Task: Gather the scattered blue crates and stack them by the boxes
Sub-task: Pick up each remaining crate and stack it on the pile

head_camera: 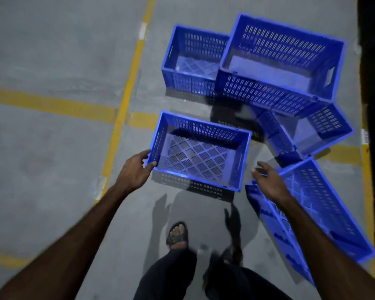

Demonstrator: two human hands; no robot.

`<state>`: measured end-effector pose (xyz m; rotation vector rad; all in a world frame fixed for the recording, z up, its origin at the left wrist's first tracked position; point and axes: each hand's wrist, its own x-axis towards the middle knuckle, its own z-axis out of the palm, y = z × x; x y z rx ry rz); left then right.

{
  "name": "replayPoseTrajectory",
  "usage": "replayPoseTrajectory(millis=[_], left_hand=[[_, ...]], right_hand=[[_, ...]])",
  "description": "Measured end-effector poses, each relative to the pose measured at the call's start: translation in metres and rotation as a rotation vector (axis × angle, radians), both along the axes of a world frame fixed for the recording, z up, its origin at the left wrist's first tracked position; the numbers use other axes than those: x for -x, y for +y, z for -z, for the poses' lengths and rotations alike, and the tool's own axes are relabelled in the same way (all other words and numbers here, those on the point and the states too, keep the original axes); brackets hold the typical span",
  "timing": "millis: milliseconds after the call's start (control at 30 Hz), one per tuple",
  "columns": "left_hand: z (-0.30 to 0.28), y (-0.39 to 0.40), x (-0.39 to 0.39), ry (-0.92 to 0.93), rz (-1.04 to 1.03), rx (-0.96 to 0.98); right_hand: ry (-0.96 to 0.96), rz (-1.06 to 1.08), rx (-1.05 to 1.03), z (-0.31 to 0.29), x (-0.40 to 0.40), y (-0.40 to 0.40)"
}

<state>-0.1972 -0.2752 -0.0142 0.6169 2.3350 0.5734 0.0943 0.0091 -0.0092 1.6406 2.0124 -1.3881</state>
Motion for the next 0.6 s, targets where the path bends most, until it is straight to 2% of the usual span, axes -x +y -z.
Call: replayPoseTrajectory(millis=[200,333,467,600], left_hand=[[0.118,-0.006,0.014,0.062,0.040,0.009],[0.193,-0.004,0.029,0.067,-0.049,-0.027],[0.250,0.002,0.046,0.126,-0.100,-0.056],[0.290,0.011,0.064,0.284,-0.063,-0.069]], right_hand=[[-0.002,-0.087,-0.013,0.124,0.001,0.002],[0.032,-0.067,-0.080,0.197,0.002,0.020],[0.050,-0.023,-0.177,0.252,0.005,0.043],[0.087,0.012,-0.239,0.297,0.003,0.057]])
